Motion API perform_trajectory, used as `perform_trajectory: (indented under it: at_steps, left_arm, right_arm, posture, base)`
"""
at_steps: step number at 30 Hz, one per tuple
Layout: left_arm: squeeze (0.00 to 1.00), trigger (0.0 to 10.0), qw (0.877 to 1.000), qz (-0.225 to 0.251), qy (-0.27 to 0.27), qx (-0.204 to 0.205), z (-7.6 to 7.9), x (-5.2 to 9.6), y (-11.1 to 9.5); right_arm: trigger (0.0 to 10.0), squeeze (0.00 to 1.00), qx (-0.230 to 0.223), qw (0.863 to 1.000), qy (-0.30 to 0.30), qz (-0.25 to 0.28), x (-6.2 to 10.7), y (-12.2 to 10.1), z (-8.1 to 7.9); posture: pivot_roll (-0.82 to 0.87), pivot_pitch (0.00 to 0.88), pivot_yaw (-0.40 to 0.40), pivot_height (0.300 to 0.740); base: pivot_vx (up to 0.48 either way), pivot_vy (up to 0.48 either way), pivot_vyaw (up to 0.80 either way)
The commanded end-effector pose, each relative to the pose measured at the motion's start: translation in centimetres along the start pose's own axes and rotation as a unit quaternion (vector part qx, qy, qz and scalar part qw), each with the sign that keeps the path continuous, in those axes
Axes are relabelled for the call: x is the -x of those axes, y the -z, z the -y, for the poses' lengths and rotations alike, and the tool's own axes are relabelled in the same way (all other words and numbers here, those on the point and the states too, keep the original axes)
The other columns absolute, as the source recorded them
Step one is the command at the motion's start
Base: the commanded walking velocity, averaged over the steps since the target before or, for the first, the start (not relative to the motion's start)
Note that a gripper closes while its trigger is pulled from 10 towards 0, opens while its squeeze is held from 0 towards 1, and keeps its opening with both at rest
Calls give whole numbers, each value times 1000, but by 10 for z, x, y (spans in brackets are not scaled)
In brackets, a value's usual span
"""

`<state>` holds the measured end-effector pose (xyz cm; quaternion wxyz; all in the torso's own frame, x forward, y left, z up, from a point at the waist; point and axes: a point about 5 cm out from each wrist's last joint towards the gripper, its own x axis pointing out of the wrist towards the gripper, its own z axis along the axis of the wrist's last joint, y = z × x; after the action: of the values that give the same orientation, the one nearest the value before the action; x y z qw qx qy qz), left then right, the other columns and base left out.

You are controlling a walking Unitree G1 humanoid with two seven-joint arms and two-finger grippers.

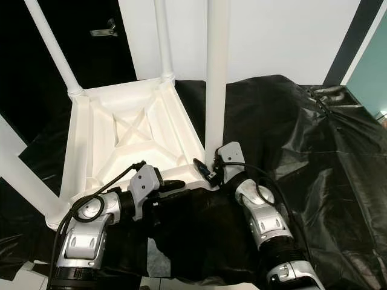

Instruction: Building children table

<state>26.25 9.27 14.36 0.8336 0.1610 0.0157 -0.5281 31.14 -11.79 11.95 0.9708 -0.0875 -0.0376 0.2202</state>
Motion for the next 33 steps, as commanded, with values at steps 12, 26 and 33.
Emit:
perform_trajectory:
  at_steps: [12, 26, 33]
  left_arm:
    - [0, 10000, 989, -3, -145, -8, -12, -1, 2]
    - [0, 10000, 983, -4, -181, -13, -15, 2, 5]
    - [0, 10000, 984, 7, -177, 5, -11, 0, 4]
  right_arm:
    - [3765, 0, -35, 990, 137, -14, 2, -3, -26]
    - [10000, 1000, -24, 992, 122, 36, 20, -15, -17]
    - [10000, 1000, -16, 991, 123, 54, 32, -19, -14]
  posture:
    - [65, 0, 7, 740]
    - [77, 0, -8, 740]
    - [72, 0, -4, 740]
  base:
    - [0, 0, 0]
    - [0, 0, 0]
    - [0, 0, 0]
